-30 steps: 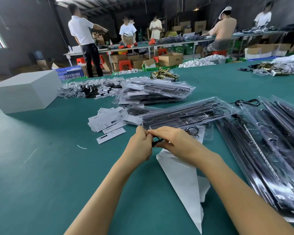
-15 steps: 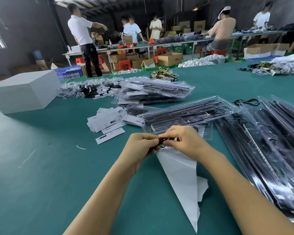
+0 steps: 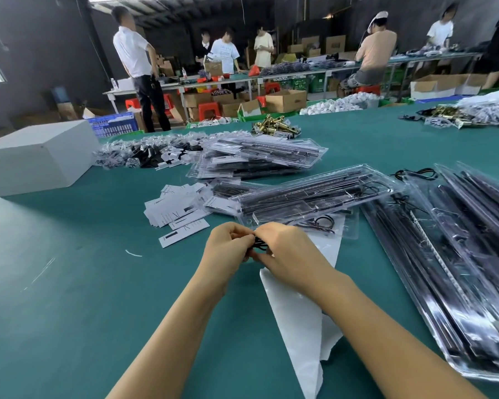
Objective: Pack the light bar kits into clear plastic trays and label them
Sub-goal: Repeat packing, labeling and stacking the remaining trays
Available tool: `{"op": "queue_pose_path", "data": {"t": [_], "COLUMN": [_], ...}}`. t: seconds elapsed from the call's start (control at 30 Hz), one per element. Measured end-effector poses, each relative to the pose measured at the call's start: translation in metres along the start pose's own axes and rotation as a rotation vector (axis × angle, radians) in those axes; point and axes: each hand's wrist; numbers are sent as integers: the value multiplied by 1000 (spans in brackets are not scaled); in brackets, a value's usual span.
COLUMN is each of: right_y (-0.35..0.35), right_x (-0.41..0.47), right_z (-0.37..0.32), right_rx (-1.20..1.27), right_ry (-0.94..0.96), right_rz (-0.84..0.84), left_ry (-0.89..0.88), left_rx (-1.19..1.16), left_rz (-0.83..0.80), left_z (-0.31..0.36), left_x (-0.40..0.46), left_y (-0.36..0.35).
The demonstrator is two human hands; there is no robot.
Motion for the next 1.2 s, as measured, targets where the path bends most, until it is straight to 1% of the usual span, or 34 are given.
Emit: {"op": "queue_pose_path", "data": {"t": [0.07,0.13,0.23,0.3,0.4,0.43,0.47,0.5,0.53,0.6,0.63,0.67,0.7,0.73,0.77,0.83,0.93,1.07,1.2], "right_y": [-1,-2,0,2,8,12,16,22,27,35,38,39,40,40,39,38,33,26,17], "right_x": [-2,-4,-6,-5,-2,-2,-1,-1,-1,-1,-2,-3,-3,-2,-2,-1,-1,1,5], "right_z": [0,1,2,2,6,8,11,14,19,28,31,35,38,42,46,51,54,51,40], "right_rx": [-5,-19,-29,-79,-208,-212,-165,-64,66,327,448,568,685,782,850,927,999,951,930], "right_ry": [-4,-11,10,20,-14,-33,-63,-107,-169,-324,-412,-506,-600,-690,-776,-937,-1083,-1084,-1039], "right_rz": [35,57,99,128,115,110,116,138,168,245,281,312,337,352,353,322,254,201,153], "left_ry": [18,16,5,5,-41,-57,-91,-155,-265,-557,-671,-749,-788,-782,-738,-680,-754,-736,-750], "left_rx": [-70,-79,-106,-181,-282,-306,-293,-231,-81,403,607,745,815,839,826,801,905,984,1137], "left_rz": [-3,-1,-39,-55,-69,-66,-50,-9,55,172,174,125,50,-8,-31,7,43,89,153], "left_z": [-1,-2,-2,-2,1,3,4,4,2,-5,-9,-15,-21,-24,-25,-27,-29,-24,-14], "left_x": [0,0,1,1,-2,-2,-2,-2,-1,2,5,8,10,10,9,8,10,9,1], "left_y": [0,1,3,3,-3,-6,-8,-8,-7,0,3,5,5,4,3,1,-1,4,9]}}
Point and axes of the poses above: each hand's wrist, its own x-axis towards the middle knuckle, its own y-axis out of the back of the hand, z = x × y, and after that the axes turned 4 degrees about -y, right-handed
